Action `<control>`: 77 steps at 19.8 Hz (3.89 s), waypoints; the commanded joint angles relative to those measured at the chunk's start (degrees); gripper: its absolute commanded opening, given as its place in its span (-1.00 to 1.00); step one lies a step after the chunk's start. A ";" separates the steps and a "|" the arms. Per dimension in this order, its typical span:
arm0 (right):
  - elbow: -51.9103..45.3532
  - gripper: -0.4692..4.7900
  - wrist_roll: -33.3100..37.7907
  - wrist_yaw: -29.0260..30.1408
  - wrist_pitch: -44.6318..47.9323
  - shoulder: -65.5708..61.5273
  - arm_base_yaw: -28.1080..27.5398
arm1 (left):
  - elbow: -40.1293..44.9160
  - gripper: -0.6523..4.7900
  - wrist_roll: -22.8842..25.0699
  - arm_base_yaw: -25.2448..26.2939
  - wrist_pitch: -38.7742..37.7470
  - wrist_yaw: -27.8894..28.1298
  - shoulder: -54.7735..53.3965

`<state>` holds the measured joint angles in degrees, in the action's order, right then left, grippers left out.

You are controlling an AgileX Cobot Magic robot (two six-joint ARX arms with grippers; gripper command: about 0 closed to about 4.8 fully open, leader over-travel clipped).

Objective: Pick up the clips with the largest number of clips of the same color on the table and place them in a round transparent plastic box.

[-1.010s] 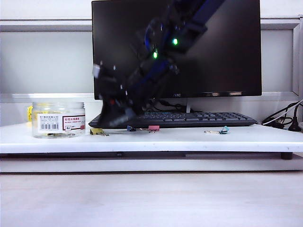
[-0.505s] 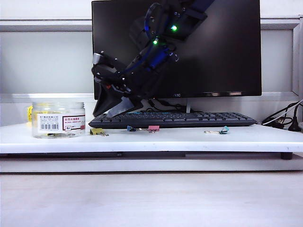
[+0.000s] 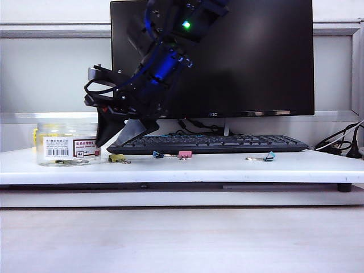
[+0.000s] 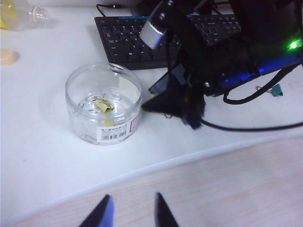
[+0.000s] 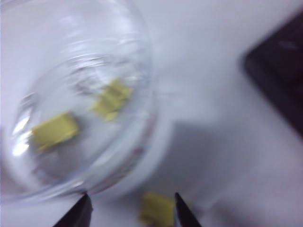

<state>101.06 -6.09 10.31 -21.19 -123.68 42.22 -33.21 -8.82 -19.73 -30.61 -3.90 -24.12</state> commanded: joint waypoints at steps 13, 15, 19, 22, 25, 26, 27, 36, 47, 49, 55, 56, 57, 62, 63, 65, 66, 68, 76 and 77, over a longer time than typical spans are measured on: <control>-0.24 0.07 9.11 -4.87 -0.13 0.04 0.02 | 0.02 -0.31 -0.22 0.00 -0.63 -0.39 2.80; -0.26 0.07 9.35 -4.87 -0.57 0.04 0.07 | 0.02 -0.31 -0.22 0.00 -0.74 -0.39 2.82; -0.37 0.09 9.40 -4.83 -1.07 -0.07 0.44 | 0.02 -0.31 -0.22 0.00 -0.87 -0.42 2.84; -0.37 0.19 10.03 -4.81 -1.25 -0.70 0.87 | 0.02 -0.31 -0.22 0.00 -1.14 -0.44 2.84; -0.37 0.19 10.64 -4.94 -0.87 -1.90 1.29 | 0.02 -0.31 -0.22 0.00 -1.68 -0.42 2.95; -0.37 0.18 10.64 -5.57 -0.81 -2.08 1.29 | 0.02 -0.31 -0.20 0.00 -1.95 -0.42 3.17; -0.37 0.16 10.62 -5.92 -0.83 -2.10 1.29 | 0.02 -0.31 -0.22 0.00 -1.95 -0.42 3.23; -0.37 -0.43 10.54 -7.10 -1.49 -2.10 0.63 | 0.00 -0.31 -0.22 0.00 -2.54 -0.42 3.82; 1.66 -0.43 8.39 -6.21 -2.97 2.89 -0.76 | 0.02 -0.31 -0.24 0.00 -3.21 -0.39 5.86; 3.28 -0.43 8.41 -2.89 -4.04 3.78 -0.72 | 0.02 -0.31 -0.26 0.00 -3.19 -0.42 5.86; 6.56 -0.43 8.46 7.06 -5.42 3.76 0.74 | 0.02 -0.31 -0.92 -0.02 -3.19 -0.98 5.86; 6.56 -0.43 8.44 7.82 -4.87 3.74 1.11 | 0.02 -0.31 -1.01 -0.02 -3.15 -1.51 5.86; 6.56 -0.43 8.48 7.89 -4.28 3.72 1.40 | 0.02 -0.31 -1.07 0.00 -3.17 -1.49 5.88; 6.78 -0.38 9.11 9.38 -1.55 3.67 2.16 | 0.00 -0.31 -1.09 -0.02 -3.17 -1.51 5.97; 6.93 -0.38 9.11 9.35 -1.46 3.61 2.19 | 0.00 -0.31 -1.09 -0.02 -3.17 -1.53 5.97; 6.93 -0.38 9.11 9.35 -0.59 3.61 2.21 | 0.00 -0.31 -1.07 0.00 -3.17 -1.97 5.97; 6.93 -0.38 9.16 9.35 -0.02 3.61 2.21 | 0.00 -0.31 -1.07 0.00 -3.17 -2.32 5.97; 6.93 -0.38 9.57 9.35 1.18 3.61 2.19 | 0.02 -0.31 -1.07 -0.02 -3.17 -2.82 5.97; 12.50 -0.38 12.50 11.47 3.10 -2.51 2.29 | 0.00 -0.31 -1.09 -0.02 -3.19 -3.04 6.03; 12.66 -0.38 12.52 11.52 3.43 -2.93 2.38 | 0.00 -0.31 -1.09 -0.02 -3.19 -3.04 6.03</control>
<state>113.08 6.20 21.30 -19.05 -126.58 44.34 -33.21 -9.93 -19.75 -34.17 -6.59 -18.09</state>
